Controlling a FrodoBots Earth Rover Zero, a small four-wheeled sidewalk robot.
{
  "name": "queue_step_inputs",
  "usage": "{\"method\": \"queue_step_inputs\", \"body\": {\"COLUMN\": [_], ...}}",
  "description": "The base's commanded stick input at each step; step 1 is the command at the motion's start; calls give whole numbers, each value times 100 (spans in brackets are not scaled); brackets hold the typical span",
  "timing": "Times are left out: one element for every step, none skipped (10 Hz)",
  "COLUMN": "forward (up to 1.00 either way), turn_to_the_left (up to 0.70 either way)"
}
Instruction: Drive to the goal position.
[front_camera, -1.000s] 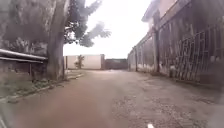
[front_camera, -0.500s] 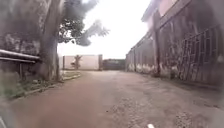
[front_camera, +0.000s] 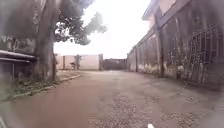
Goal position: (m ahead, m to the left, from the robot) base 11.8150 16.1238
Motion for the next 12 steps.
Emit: {"method": "queue_step_inputs", "body": {"forward": [70, 70, 70, 70, 70, 70, 70, 70, 70, 70, 70, 70], "turn_to_the_left": [0, 0, 0, 0, 0, 0, 0, 0, 0, 0, 0, 0]}}
